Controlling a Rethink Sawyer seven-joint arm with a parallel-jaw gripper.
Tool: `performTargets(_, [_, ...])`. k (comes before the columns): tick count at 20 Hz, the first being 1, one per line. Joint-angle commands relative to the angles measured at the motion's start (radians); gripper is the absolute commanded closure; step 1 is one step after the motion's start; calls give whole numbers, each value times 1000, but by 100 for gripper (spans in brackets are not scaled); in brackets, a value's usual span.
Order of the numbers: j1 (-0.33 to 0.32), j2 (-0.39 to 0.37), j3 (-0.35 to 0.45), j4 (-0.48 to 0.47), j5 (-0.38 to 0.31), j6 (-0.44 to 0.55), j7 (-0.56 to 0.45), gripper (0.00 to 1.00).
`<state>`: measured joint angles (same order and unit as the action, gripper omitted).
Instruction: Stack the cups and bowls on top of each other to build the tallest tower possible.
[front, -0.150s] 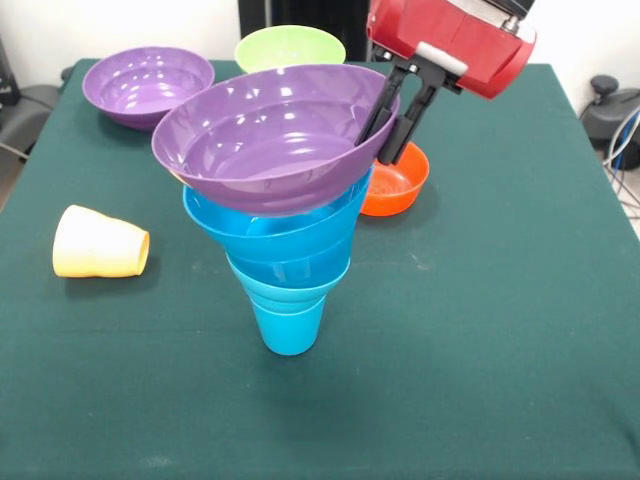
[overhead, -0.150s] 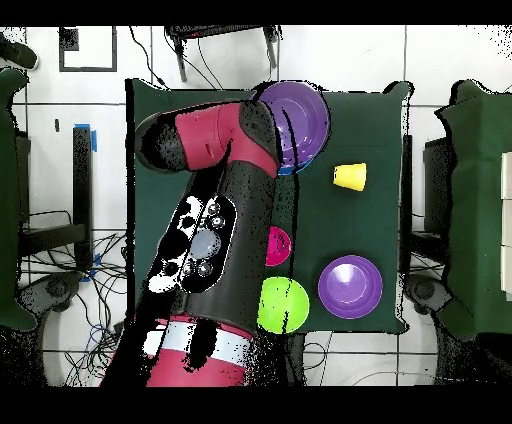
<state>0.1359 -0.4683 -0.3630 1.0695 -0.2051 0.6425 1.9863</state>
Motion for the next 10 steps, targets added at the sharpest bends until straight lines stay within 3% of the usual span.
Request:
performTargets(1, [-13,45,109,85,-104,-31,-122,100])
performTargets(10, [-18,43,114,86,-107,-19,-143,100])
